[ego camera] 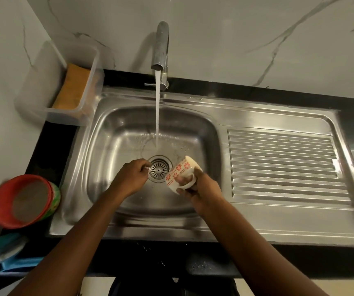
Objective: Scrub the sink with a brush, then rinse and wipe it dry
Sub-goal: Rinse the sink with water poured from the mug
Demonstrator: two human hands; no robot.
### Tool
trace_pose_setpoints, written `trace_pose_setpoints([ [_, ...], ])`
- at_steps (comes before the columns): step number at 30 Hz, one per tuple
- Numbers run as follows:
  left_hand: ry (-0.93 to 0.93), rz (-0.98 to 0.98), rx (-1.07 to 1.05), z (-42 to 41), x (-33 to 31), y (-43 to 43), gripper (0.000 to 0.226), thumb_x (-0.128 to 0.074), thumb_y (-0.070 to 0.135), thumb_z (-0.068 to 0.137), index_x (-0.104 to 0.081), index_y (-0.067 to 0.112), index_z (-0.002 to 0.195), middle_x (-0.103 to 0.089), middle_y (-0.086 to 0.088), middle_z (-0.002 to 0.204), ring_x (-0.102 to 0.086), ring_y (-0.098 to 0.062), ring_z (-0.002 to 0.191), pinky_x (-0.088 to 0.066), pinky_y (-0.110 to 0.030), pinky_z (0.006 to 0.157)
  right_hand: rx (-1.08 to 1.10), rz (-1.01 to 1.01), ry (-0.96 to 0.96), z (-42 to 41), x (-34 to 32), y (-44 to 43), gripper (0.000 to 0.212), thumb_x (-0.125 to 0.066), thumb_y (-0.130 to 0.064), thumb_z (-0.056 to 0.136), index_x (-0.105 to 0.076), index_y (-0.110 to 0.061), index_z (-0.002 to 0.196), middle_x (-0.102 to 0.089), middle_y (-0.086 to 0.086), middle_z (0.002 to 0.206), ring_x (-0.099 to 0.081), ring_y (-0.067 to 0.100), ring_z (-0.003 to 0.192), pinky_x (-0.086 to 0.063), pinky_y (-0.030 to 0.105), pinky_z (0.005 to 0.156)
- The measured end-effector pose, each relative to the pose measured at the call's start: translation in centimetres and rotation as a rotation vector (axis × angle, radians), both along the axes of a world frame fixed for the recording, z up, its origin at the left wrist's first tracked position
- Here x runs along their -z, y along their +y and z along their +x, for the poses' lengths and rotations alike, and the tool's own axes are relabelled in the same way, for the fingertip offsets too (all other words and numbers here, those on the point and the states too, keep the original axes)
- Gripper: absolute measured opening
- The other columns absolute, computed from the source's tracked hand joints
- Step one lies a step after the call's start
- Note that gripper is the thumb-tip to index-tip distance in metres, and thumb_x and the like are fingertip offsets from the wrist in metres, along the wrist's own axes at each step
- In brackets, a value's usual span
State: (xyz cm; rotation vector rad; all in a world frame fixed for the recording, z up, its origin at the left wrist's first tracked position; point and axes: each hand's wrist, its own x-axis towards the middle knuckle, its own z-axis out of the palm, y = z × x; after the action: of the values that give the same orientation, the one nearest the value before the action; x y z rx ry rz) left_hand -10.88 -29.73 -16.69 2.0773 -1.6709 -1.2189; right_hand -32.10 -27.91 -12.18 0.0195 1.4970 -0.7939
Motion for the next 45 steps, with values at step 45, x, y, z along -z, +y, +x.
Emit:
trace_pose_setpoints([
  [45,-0.042,0.084,-0.351,6.6,-1.0,3.1,0.047,-0.044,0.006,0.101,-0.053,0.010,0.148,-0.052,-0.011,0.155,-0.048,-0.028,0.142,-0.036,-0.034,0.112,-1.883,-0.596,0.937,11.5,0.6,-6.7,0.031,-0.054,-0.038,0.094,-0.071,-0.014,0.086,-0.063,-0.001,0.075,-0.063,0.020,0.072,-0.046,0.027,0.059],
])
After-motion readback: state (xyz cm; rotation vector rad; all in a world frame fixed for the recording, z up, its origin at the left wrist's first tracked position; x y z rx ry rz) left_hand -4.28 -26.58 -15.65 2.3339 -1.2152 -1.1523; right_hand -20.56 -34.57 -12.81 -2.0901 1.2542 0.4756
